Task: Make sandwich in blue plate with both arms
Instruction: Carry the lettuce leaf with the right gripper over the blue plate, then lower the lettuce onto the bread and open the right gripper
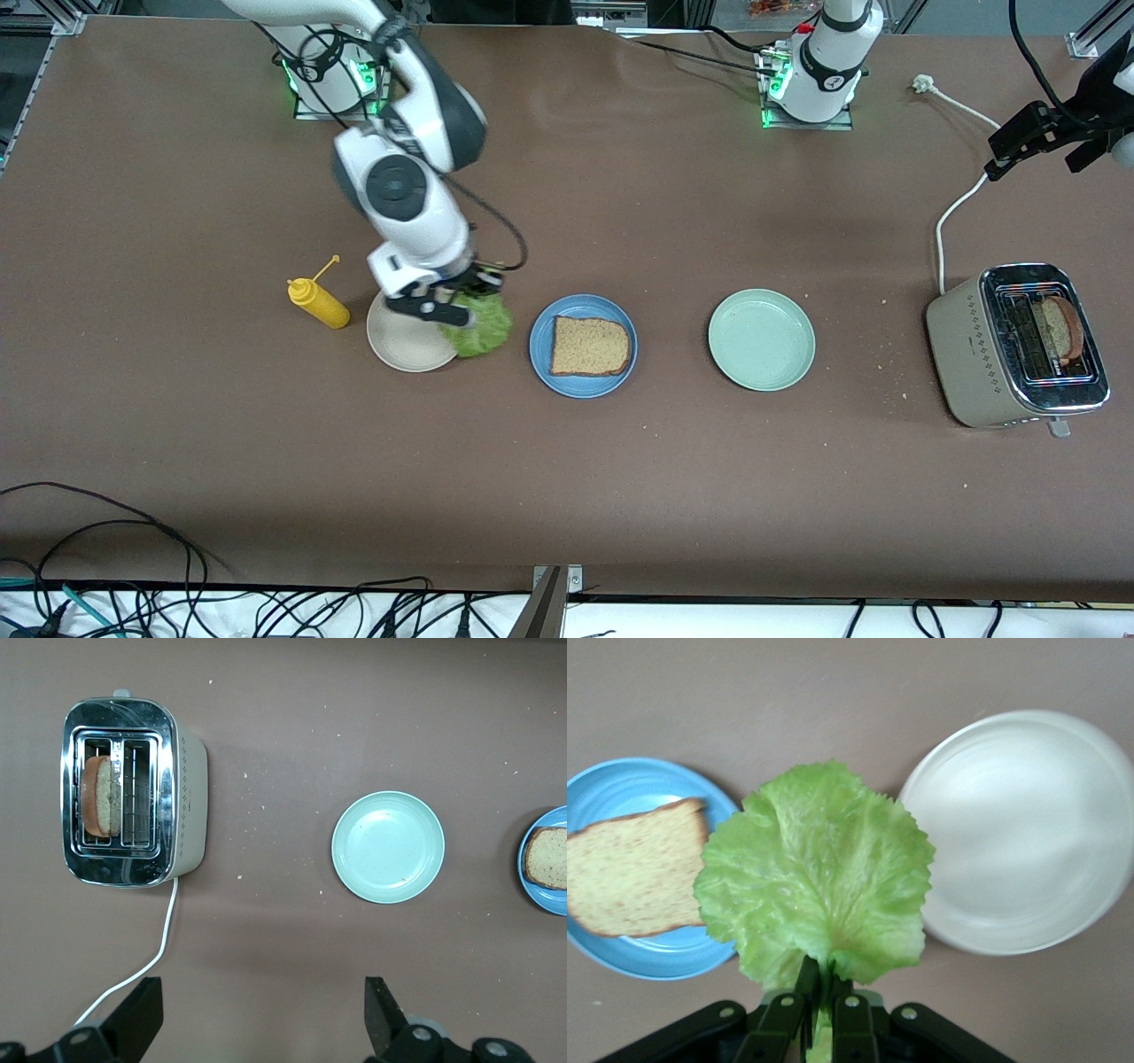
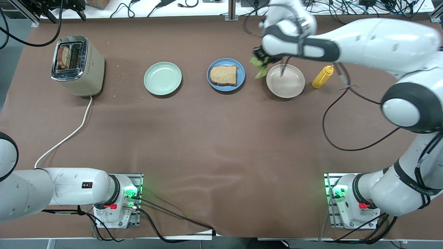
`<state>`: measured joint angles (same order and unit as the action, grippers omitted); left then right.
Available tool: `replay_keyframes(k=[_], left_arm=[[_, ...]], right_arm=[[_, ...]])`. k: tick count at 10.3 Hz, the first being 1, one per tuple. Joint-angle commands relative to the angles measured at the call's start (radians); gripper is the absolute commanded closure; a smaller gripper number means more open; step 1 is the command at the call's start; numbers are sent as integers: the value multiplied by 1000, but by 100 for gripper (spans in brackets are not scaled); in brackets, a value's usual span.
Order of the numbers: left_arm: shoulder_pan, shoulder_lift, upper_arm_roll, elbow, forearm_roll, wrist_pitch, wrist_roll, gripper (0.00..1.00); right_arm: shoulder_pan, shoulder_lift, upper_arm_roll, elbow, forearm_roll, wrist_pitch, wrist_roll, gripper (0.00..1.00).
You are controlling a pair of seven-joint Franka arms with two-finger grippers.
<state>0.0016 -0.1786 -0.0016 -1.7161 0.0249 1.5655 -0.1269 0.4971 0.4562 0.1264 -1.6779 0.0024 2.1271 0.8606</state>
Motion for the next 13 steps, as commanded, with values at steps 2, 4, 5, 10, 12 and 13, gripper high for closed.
replay_keyframes(k=[2,4,5,10,12,13], left_arm=[[0,21,-5,27,-11,-12,12,0],[-6,28,-6,30,-5,-9,12,0],[-8,42,-6,41,-3,-9,12,0],[-11,73,-6,44,-5,16,12,0],[-11,94,-8,81,-11,19,13,0],[-11,99,-8,82,-11,19,15,0]], right_arm=[[113,251,-13,295,2,75,266,100],[133,312,-13,307,8,241,333,100],[135,340,-11,307,10,298,340,100],[158,342,-14,302,-16,352,345,0],[155,293,-34,302,-30,260,328,0],[155,256,-48,302,-59,167,295,0]])
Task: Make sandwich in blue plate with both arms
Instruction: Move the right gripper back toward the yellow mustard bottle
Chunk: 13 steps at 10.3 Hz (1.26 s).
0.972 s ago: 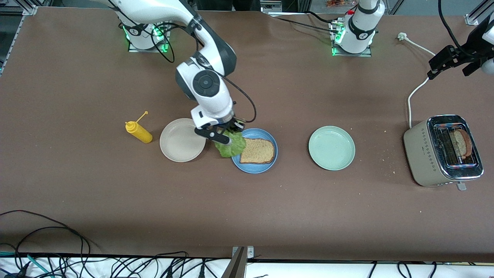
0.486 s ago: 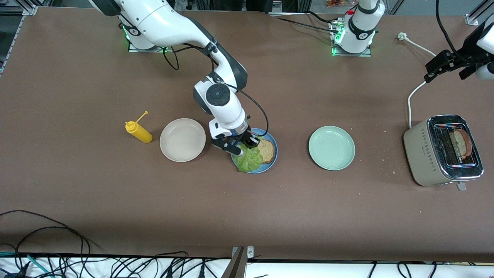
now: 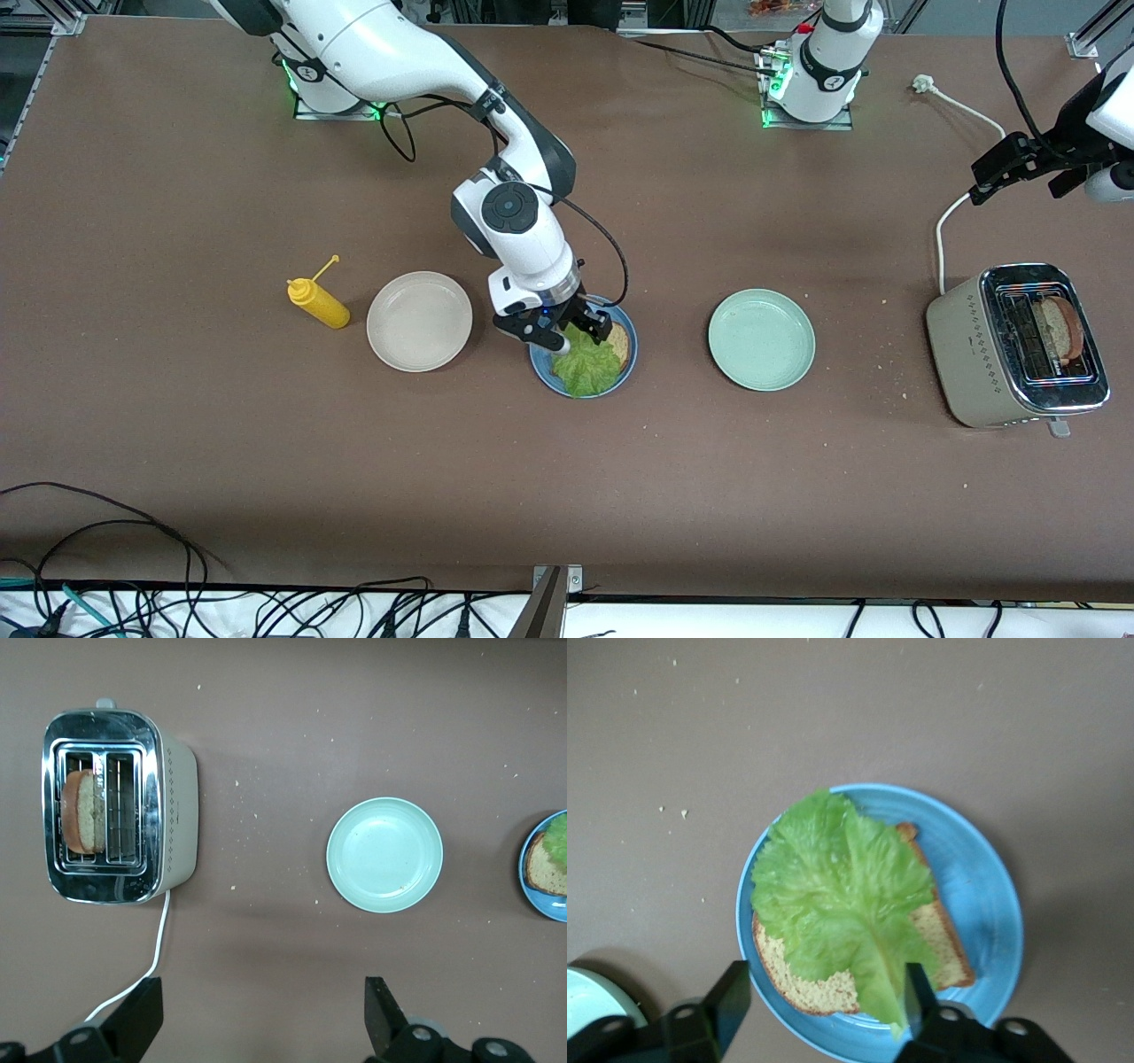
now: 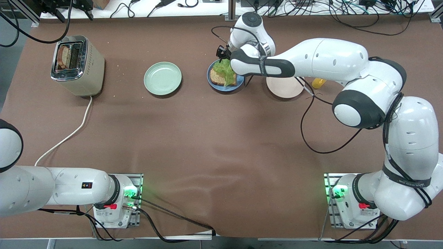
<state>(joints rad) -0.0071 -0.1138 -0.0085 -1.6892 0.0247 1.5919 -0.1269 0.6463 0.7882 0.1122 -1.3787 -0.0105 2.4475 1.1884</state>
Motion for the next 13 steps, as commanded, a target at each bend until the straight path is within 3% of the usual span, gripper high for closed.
replay_keyframes(k=[1,4,7,9,11,13], left_arm=[[-2,34,-1,54,-12,-9,15,0],[1,34,-1,52,-15,-18,15,0],[1,34,-1,52,-15,-18,18,0],[-1,34,-2,54,-14,-18,21,0],[-1,34,-21,52,-12,-18,15,0],[-1,34,-22,52,-12,-20,13,0]], right_arm=[[3,-116,-45,3,-72,-265,-109,0],[1,-217,-149,-2,-83,-555,-445,0],[0,-327,-271,-51,-75,-755,-837,0],[-1,-487,-343,-239,-75,-748,-1011,0],[-1,-636,-455,-404,-71,-719,-1235,0],[-1,-818,-572,-657,-66,-575,-1371,0]])
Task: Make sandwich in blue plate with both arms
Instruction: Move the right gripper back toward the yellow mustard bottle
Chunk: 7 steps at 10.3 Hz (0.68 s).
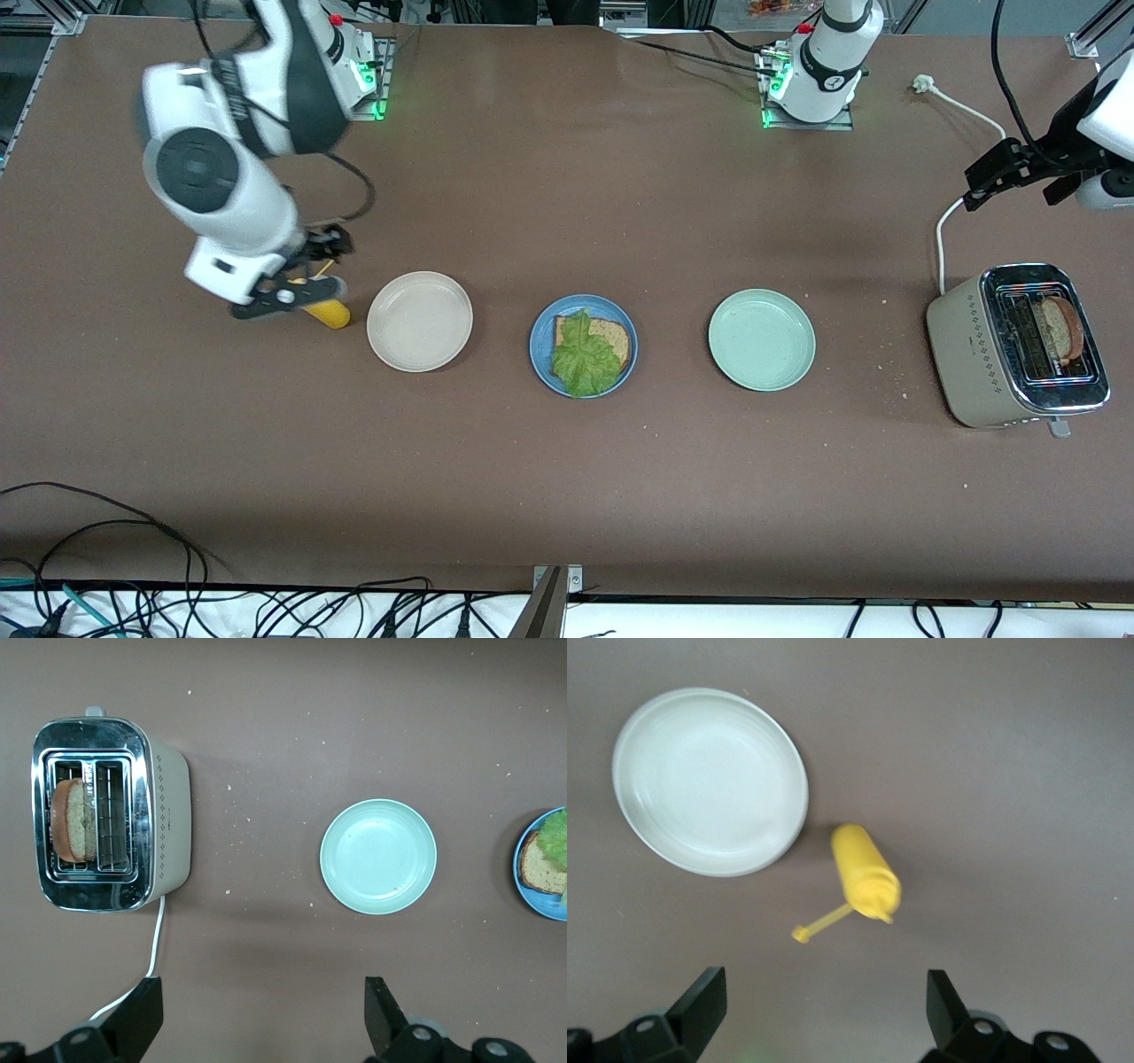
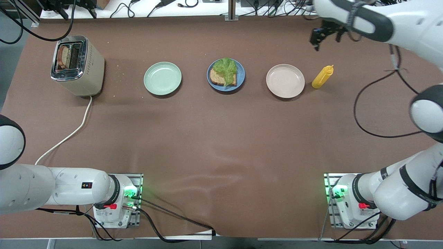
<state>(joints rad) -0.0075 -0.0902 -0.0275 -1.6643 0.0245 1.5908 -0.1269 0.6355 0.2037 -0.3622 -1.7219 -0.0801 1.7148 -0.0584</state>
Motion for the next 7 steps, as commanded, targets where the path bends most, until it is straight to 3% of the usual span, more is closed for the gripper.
replay_keyframes(k=[1,3,5,7], left_arm=[[-2,10,-5,24,-12,-18,13,0],[-2,12,-5,24,-12,-18,13,0],[-2,12,-9,26,-12,-18,12,0],[-2,12,-15,26,-12,-18,10,0]], right_arm=[[10,-295,-163,-411,3,227,-185,0],[10,-303,-277,-456,37,270,-414,0],[10,-250,-381,-475,211,304,-725,0],[4,-193,-441,-476,347,304,-952,0]])
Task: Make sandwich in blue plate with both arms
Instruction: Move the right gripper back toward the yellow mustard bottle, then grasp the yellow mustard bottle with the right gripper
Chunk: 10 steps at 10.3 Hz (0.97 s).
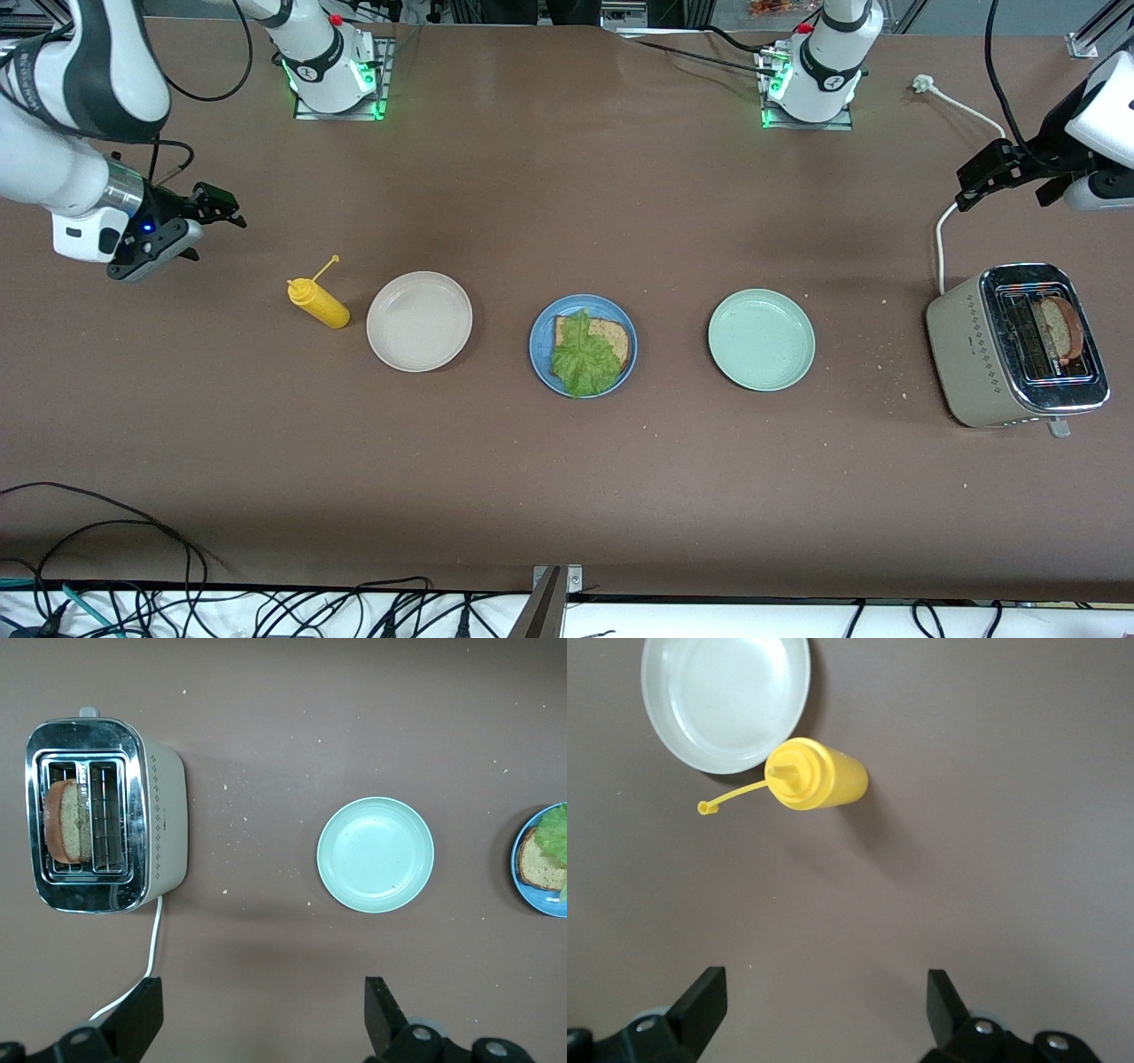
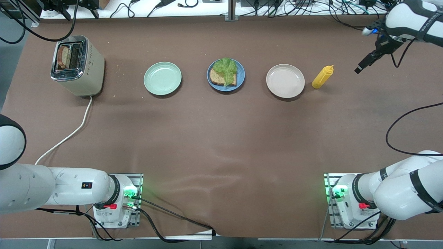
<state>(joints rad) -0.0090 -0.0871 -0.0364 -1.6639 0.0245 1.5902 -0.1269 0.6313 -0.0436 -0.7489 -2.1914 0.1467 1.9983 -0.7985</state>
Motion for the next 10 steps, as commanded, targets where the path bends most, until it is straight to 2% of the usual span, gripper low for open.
replay_keyframes(k=[1,4,6,7,10], left_arm=[[0,10,-8,20,-14,-18,9,0],[0,15,-8,19,-12,-19,9,0],[1,15,-8,21,-14,-19,9,0],[0,15,-8,23,-15,-19,7,0],[0,24,-10,24,-15,-42,7,0]], right_arm=[[-10,76,-59,-7,186,20,-328,0],[-96,264,-59,2,515,5,-772,0],[-134,377,-56,21,704,-3,-1018,0],[-137,427,-55,39,790,-59,-1110,0],[-165,591,-52,125,975,-231,-1340,0]])
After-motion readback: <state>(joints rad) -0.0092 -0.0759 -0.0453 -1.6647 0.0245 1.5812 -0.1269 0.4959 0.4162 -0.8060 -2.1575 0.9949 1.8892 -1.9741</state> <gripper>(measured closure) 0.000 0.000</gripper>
